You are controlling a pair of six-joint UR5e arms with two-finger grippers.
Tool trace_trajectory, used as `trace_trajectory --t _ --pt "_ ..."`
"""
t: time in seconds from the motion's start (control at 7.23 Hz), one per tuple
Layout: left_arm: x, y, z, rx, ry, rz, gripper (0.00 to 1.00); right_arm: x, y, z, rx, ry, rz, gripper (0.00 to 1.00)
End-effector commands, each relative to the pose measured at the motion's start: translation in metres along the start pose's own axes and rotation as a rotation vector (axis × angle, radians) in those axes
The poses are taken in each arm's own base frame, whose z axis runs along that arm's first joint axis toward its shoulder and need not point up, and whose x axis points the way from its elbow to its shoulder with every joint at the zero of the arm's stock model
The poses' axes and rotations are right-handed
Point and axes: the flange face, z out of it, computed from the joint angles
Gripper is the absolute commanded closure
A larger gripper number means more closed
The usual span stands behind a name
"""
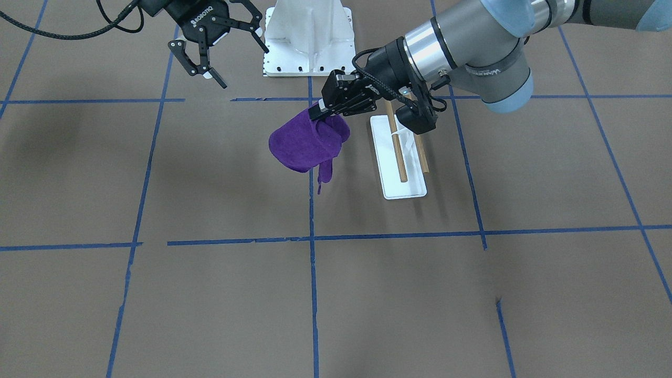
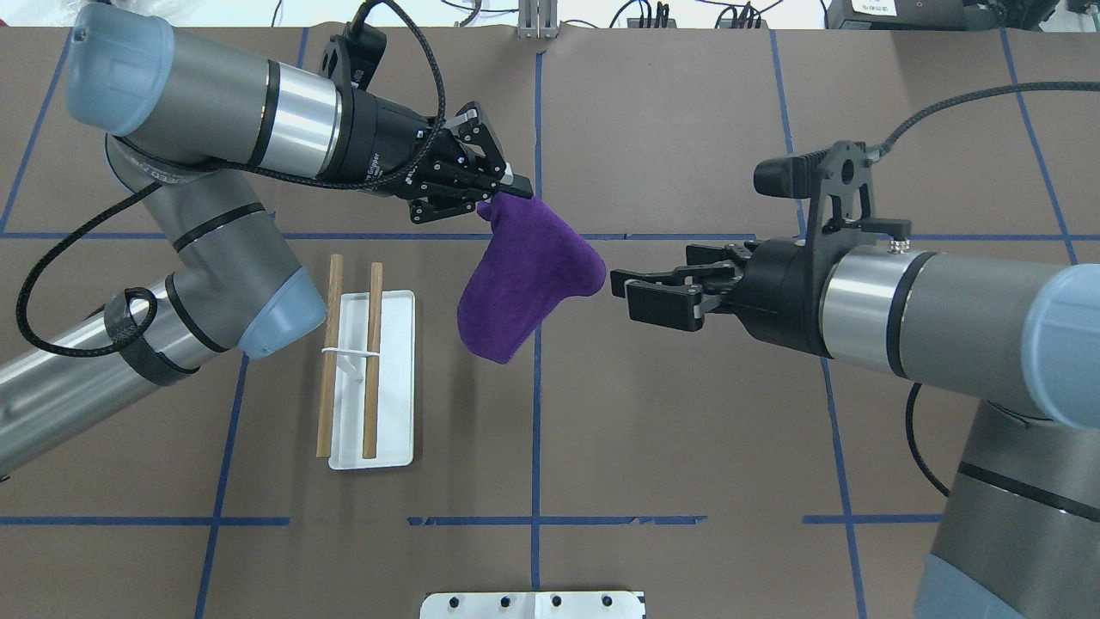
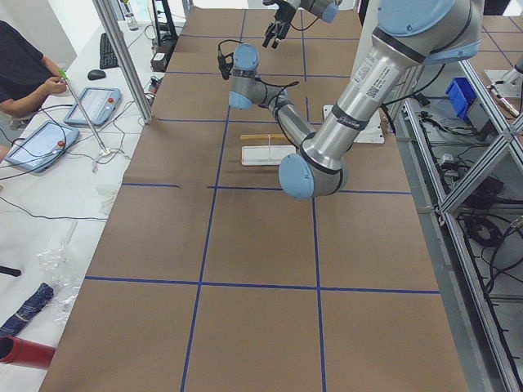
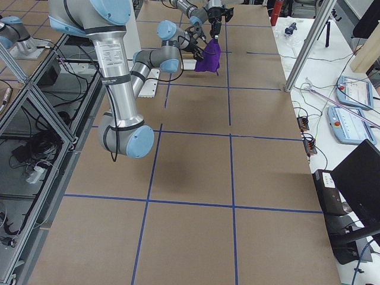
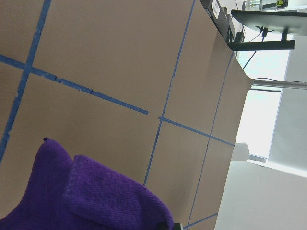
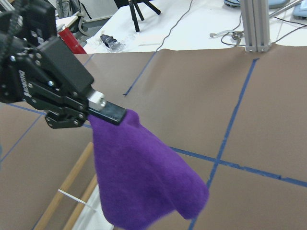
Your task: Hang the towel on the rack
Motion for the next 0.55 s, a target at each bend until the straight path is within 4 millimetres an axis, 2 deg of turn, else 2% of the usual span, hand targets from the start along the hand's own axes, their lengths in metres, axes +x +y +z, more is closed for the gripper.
trace_trajectory --t 0.0,0.14,0.28,0.42 --pt "0.008 0.007 -0.017 0.086 0.025 -0.008 1.00 0.056 0.017 -0.022 -0.080 0.093 0.015 0.00" --pt "0.013 0.009 -0.026 0.179 0.050 -0.016 1.00 0.097 0.009 -0.036 -0.157 0.153 0.061 0.00" --pt "0.009 0.026 -0.026 0.255 0.074 -0.028 1.00 0.135 -0.022 -0.061 -0.249 0.228 0.168 0.00" --pt "0.006 0.043 -0.018 0.320 0.080 -0.045 1.00 0.164 -0.039 -0.076 -0.270 0.288 0.227 0.00"
